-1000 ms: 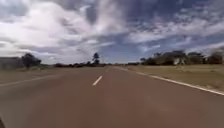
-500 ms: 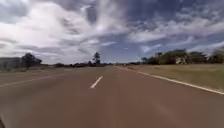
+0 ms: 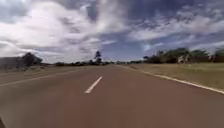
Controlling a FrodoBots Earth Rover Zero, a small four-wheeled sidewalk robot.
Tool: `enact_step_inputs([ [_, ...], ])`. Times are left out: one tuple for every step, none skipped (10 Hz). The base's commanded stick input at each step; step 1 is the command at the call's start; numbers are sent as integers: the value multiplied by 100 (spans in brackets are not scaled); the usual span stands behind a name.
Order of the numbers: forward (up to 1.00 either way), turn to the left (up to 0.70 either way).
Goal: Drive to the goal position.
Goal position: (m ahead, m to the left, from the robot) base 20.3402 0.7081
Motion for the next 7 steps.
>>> enact_step_inputs([
  [100,0],
  [100,0],
  [100,0],
  [100,0],
  [100,0],
  [100,0],
  [100,0],
])
